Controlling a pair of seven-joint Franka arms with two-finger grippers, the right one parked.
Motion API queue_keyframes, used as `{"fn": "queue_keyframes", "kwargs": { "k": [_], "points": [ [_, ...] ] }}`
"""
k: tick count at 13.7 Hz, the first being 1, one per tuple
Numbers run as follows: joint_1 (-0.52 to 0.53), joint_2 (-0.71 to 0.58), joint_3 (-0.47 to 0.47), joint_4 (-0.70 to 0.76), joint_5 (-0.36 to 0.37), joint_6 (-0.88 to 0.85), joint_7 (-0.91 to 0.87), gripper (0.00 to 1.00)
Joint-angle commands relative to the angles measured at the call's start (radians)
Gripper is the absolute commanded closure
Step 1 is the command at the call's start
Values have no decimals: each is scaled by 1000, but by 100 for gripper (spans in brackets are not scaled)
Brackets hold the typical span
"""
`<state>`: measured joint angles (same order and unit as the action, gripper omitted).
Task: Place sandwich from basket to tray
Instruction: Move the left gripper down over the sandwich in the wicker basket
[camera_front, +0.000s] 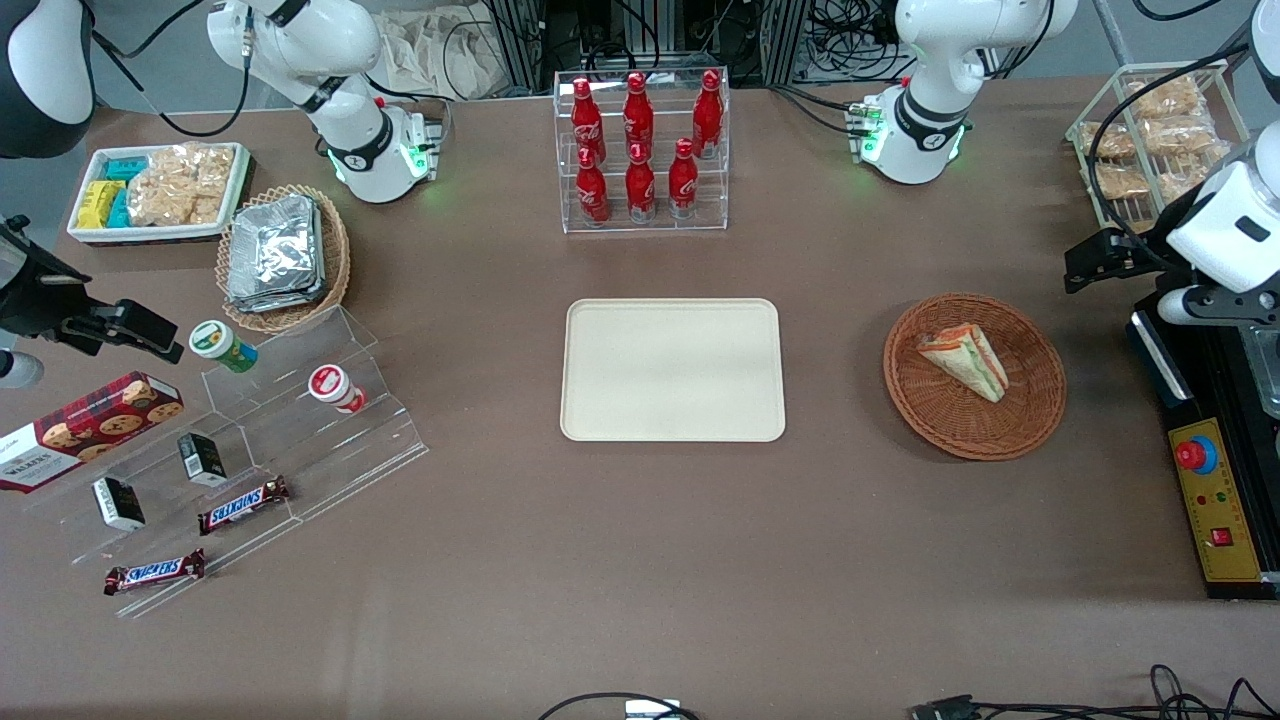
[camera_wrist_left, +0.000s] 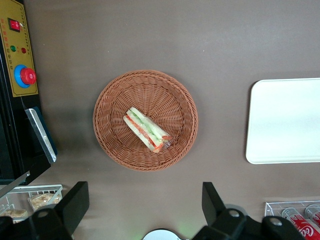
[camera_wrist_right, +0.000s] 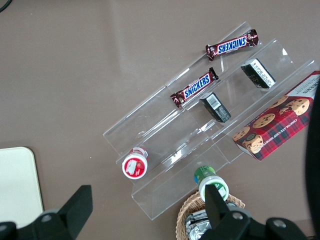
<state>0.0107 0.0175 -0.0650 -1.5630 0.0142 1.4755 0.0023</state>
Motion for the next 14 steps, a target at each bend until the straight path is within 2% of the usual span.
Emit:
{"fn": "queue_keyframes", "kwargs": {
  "k": [1,7,10,14],
  "points": [
    [-1,9,-3,27,1,-27,-14,0],
    [-2,18,-3,3,12,-27,-27,0],
    [6,-7,5,-122,13,43,-59,0],
    [23,-115,5,-417,13,265,-218,0]
  ]
}}
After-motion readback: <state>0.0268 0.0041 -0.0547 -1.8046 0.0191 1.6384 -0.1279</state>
